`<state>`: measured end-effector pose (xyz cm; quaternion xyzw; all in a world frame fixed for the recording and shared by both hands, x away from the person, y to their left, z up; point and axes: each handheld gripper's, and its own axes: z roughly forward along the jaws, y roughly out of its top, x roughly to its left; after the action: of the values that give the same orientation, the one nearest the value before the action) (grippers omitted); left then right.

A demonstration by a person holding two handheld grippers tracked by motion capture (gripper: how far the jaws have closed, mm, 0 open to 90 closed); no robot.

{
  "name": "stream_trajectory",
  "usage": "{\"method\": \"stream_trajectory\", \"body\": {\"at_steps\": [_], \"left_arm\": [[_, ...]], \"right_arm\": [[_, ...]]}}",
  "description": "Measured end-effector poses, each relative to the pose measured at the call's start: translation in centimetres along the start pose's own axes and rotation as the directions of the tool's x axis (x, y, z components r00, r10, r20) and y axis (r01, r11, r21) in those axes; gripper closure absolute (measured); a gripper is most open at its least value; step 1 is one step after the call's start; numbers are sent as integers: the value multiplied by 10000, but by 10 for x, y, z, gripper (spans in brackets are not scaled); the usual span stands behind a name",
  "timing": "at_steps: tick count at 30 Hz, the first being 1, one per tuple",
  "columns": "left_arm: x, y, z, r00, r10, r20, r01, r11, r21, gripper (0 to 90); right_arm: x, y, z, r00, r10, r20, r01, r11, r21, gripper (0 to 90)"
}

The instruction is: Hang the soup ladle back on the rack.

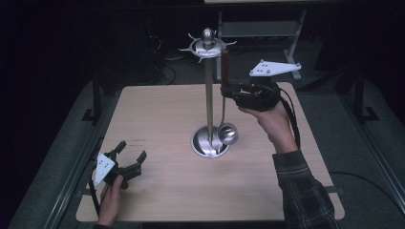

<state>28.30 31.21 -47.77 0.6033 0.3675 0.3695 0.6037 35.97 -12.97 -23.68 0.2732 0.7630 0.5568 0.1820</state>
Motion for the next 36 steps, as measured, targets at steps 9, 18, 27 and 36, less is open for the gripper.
{"method": "stream_trajectory", "body": {"at_steps": [9, 18, 27, 36], "left_arm": [[0, 0, 0, 10000, 9, 2, -9, 10000, -1, 106], [0, 0, 0, 10000, 22, -7, -22, 10000, 24, 106], [0, 0, 0, 10000, 52, -6, -52, 10000, 2, 106], [0, 0, 0, 10000, 55, -7, -55, 10000, -6, 106]], "right_arm": [[1, -10, -6, 9999, 89, 138, -93, 9996, 280, 592], [-5, -27, -16, 9985, 416, 348, -432, 9980, 466, 462], [-10, -49, -25, 9954, 707, 652, -750, 9950, 658, 353], [-15, -72, -30, 9927, 864, 845, -938, 9916, 888, 293]]}}
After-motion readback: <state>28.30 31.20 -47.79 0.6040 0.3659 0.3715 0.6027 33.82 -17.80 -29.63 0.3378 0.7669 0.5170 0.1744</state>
